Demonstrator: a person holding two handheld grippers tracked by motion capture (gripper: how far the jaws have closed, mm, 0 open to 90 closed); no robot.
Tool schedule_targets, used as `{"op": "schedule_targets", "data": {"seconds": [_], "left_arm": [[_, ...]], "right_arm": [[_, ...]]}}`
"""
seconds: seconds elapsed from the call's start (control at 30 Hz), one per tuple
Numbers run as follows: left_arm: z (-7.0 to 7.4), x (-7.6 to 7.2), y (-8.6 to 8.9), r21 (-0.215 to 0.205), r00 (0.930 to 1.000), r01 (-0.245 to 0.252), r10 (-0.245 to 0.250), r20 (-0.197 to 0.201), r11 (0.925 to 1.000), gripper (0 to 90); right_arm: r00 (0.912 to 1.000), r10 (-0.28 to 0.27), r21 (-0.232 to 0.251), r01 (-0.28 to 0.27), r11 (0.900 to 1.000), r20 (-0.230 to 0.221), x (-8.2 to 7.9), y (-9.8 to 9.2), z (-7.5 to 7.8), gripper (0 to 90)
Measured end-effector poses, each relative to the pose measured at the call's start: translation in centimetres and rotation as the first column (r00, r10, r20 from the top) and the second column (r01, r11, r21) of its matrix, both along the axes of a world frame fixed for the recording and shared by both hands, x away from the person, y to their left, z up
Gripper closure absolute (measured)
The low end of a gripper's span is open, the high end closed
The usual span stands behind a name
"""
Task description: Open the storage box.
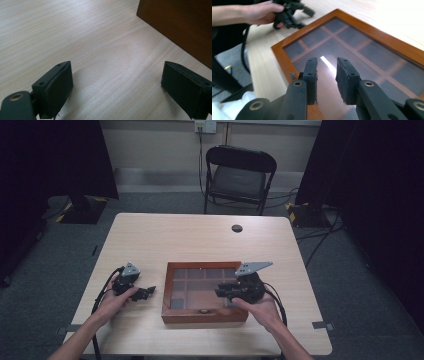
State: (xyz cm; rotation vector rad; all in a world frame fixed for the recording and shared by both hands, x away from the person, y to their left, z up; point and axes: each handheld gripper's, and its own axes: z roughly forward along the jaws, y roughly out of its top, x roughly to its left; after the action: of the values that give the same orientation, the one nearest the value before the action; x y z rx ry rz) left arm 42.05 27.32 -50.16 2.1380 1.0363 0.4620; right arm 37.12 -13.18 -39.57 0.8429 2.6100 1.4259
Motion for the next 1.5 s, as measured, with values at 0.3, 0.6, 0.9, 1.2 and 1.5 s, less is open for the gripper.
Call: {"op": "schedule_targets", "data": {"seconds": [0.3,0.6,0.9,1.2,1.5], "left_arm": [[0.0,0.0,0.0,-0.005,1.0000,0.000,0.000,0.000,1.0000,9.7],[0.0,0.1,0.0,-0.005,1.0000,0.006,-0.006,0.002,1.0000,9.6],[0.0,0.1,0.0,-0.007,1.0000,0.004,-0.004,0.002,1.0000,9.4],[-0.1,0.1,0.0,-0.012,1.0000,0.004,-0.004,0.002,0.9999,9.1],[0.0,0.1,0.0,-0.003,1.0000,0.009,-0.009,0.000,1.0000,9.0]], "right_arm": [[0.9955,0.091,0.007,-0.091,0.996,-0.028,-0.5,2.0,-1.5,75.3],[0.9911,0.125,-0.050,-0.128,0.991,-0.044,-0.9,2.9,-2.8,77.9],[0.9872,0.151,-0.056,-0.154,0.986,-0.052,-1.2,3.4,-3.8,77.1],[0.9857,0.163,-0.070,-0.166,0.984,-0.043,-1.5,3.9,-4.3,80.0],[0.9849,0.169,-0.093,-0.172,0.981,-0.038,-1.6,4.1,-4.1,80.7]]}}
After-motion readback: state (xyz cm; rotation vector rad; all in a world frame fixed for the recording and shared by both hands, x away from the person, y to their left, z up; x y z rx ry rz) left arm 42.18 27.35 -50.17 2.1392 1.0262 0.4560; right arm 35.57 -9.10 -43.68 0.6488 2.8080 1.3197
